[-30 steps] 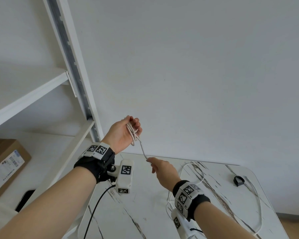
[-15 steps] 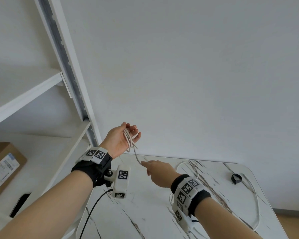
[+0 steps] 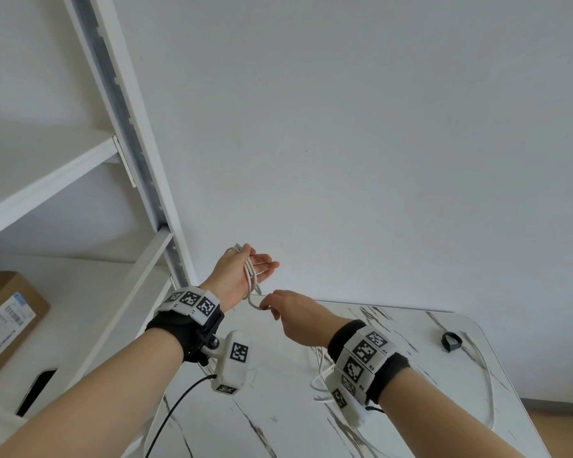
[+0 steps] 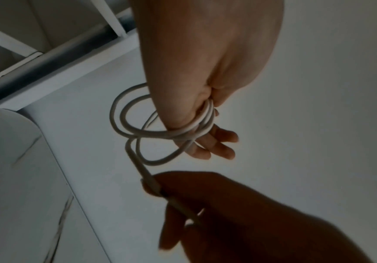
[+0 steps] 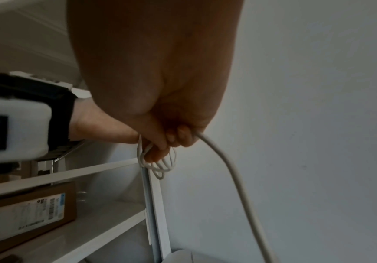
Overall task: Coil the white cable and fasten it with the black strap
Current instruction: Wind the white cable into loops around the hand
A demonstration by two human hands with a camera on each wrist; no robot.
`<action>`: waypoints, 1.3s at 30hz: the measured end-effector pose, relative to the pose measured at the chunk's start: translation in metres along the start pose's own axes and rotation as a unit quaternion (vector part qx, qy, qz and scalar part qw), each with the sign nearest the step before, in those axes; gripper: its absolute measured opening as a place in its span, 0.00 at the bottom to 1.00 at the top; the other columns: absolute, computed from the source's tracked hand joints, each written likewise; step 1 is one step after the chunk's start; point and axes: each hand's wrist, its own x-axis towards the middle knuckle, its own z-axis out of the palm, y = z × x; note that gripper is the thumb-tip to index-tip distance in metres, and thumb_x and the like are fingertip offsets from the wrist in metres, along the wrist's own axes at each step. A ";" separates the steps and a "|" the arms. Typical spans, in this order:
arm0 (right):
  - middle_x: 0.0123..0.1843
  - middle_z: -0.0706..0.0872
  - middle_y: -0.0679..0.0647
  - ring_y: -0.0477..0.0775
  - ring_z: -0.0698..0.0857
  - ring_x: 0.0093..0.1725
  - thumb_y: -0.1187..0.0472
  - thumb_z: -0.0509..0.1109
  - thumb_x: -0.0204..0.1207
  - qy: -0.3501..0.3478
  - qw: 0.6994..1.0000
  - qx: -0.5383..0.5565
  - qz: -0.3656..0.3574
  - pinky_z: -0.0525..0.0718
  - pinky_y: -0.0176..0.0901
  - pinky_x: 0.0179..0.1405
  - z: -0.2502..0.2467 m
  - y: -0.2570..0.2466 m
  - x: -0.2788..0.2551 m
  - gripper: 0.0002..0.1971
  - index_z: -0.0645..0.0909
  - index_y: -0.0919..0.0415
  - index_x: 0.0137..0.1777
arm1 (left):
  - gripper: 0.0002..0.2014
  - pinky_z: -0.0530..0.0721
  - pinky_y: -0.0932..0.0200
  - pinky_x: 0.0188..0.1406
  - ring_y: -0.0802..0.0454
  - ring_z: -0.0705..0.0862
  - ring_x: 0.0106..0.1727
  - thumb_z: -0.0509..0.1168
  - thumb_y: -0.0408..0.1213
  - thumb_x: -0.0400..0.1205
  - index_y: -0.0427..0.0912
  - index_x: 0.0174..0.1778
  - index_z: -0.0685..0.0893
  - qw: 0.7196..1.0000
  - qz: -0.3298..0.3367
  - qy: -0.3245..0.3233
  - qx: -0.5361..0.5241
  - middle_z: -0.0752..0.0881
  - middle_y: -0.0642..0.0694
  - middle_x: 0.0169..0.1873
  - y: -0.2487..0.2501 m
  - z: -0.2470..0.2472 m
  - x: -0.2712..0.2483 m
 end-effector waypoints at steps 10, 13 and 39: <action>0.51 0.88 0.63 0.68 0.85 0.47 0.67 0.63 0.79 0.091 0.995 0.029 -0.006 0.84 0.60 0.47 -0.019 -0.001 0.002 0.14 0.68 0.63 0.63 | 0.14 0.78 0.64 0.16 0.56 0.80 0.16 0.50 0.36 0.89 0.40 0.37 0.69 0.974 -0.001 -0.003 0.228 0.75 0.43 0.29 -0.010 0.010 -0.012; 0.46 0.87 0.65 0.69 0.83 0.41 0.65 0.63 0.79 0.096 0.995 0.019 -0.007 0.83 0.61 0.41 -0.022 -0.004 0.000 0.13 0.68 0.64 0.62 | 0.16 0.79 0.60 0.22 0.54 0.81 0.18 0.51 0.39 0.89 0.40 0.35 0.71 0.963 -0.003 -0.016 0.270 0.75 0.42 0.28 -0.014 0.010 -0.012; 0.43 0.90 0.56 0.52 0.88 0.46 0.64 0.75 0.72 0.167 0.968 0.188 0.018 0.86 0.46 0.53 -0.049 0.027 -0.008 0.03 0.85 0.61 0.45 | 0.30 0.61 0.69 0.14 0.60 0.61 0.11 0.42 0.60 0.85 0.40 0.37 0.77 0.893 -0.264 -0.216 0.296 0.70 0.49 0.16 -0.002 0.006 -0.022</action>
